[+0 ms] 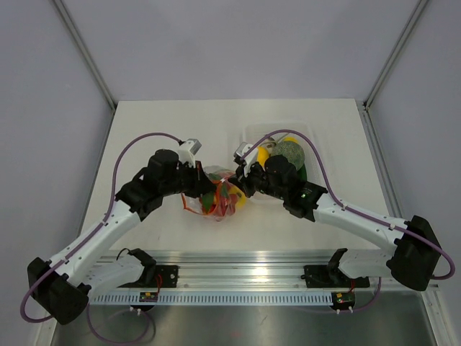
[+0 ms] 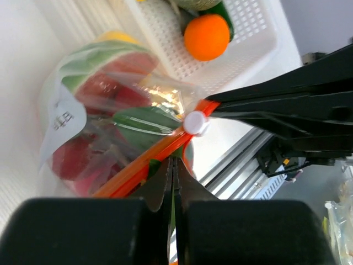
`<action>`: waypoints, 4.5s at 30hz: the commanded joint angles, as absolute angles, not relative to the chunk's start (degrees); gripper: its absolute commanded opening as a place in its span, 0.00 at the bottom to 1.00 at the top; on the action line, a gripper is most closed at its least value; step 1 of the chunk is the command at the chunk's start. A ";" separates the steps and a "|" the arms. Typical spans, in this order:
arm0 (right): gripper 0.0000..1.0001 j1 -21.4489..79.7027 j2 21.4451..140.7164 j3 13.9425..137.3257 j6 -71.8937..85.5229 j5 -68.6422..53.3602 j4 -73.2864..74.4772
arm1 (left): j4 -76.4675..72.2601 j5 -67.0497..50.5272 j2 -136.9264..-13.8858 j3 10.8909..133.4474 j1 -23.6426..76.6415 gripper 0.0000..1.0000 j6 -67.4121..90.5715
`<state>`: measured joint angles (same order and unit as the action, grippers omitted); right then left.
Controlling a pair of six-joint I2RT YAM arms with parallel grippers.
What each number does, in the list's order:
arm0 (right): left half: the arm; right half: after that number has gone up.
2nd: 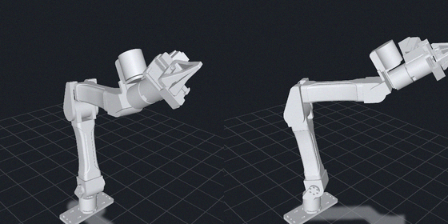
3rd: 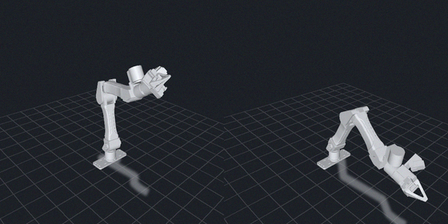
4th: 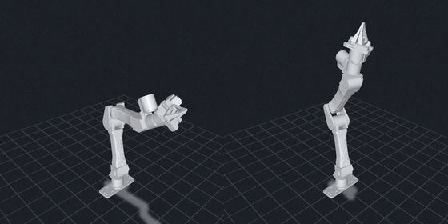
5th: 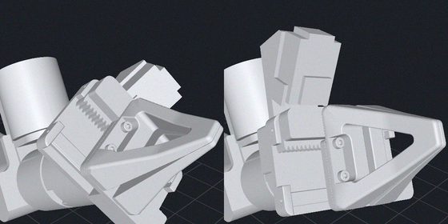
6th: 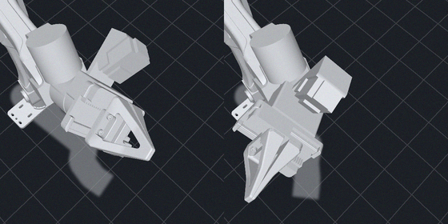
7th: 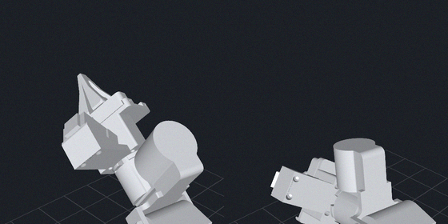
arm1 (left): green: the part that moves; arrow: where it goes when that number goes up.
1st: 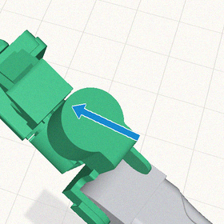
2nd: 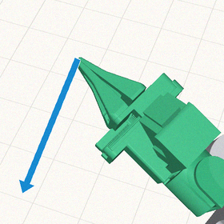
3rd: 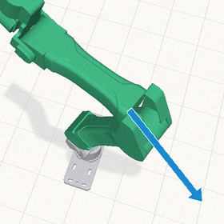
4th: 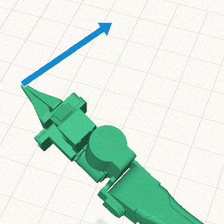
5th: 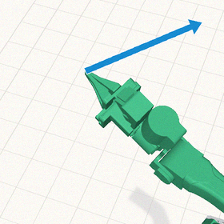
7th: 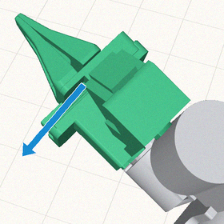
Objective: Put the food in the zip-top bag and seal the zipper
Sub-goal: Zip the zipper food storage bag at the center of the board.
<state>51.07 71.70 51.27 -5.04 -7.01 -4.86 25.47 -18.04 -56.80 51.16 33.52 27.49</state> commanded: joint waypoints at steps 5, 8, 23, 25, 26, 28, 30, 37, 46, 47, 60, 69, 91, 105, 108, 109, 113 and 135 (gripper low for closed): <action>0.00 51.24 69.87 54.14 -4.31 -5.98 -8.70 | 23.55 -11.61 -56.78 49.40 33.75 0.00 25.58; 0.00 51.24 69.96 54.14 -4.04 -6.33 -9.23 | 23.73 -10.29 -57.57 48.96 33.57 0.00 25.14; 0.00 51.24 70.75 54.49 -3.16 -10.19 -8.09 | 24.50 -6.68 -58.11 51.41 32.70 0.00 25.41; 0.00 51.24 70.75 54.58 -3.16 -10.28 -7.82 | 27.58 -8.33 -56.87 54.47 32.70 0.00 22.95; 0.00 51.24 70.75 54.58 -3.16 -10.28 -7.74 | 31.77 -9.22 -56.52 55.80 32.70 0.00 20.42; 0.00 51.24 70.84 55.28 -3.34 -10.02 -6.77 | 36.97 -11.15 -56.25 60.70 32.70 0.00 17.33; 0.00 51.24 71.01 55.72 -3.43 -9.93 -5.89 | 44.62 -10.81 -55.47 63.62 32.70 0.00 12.86; 0.00 51.24 71.37 56.16 -2.99 -10.11 -5.80 | 46.16 -13.08 -53.35 67.94 32.96 0.34 7.56; 0.00 51.24 70.75 55.90 -1.67 -11.07 -6.59 | 23.84 -12.84 -55.98 57.40 38.06 0.49 6.33; 0.00 51.24 70.58 55.90 -1.76 -11.07 -6.68 | 22.51 -12.83 -56.33 56.78 38.14 0.49 5.72; 0.00 51.33 71.19 57.13 -2.20 -11.25 -6.50 | 15.29 -12.65 -58.97 53.61 38.76 0.48 2.11; 0.00 51.24 72.60 58.10 -1.85 -11.25 -6.59 | 16.26 -13.53 -57.66 52.21 39.11 0.46 2.02; 0.00 51.15 72.95 58.71 -1.49 -6.61 -5.89 | 18.36 -15.20 -58.45 53.08 39.99 0.00 1.85; 0.00 44.83 71.89 56.43 3.86 4.04 -9.93 | 24.95 -14.33 -55.11 52.82 39.90 0.00 -3.60; 0.00 43.77 71.81 55.46 4.92 5.36 -10.63 | 26.36 -13.98 -54.41 52.38 39.90 0.00 -4.30; 0.00 43.42 71.81 54.94 5.27 5.45 -10.98 | 26.63 -13.97 -54.14 52.12 39.82 0.00 -4.31; 0.00 42.01 71.37 53.62 6.68 5.80 -11.78 | 27.07 -13.18 -52.82 50.63 39.55 0.00 -4.31; 0.00 39.99 71.98 49.31 8.44 -3.07 -15.03 | 27.25 -17.14 -50.19 47.02 37.35 0.00 -3.78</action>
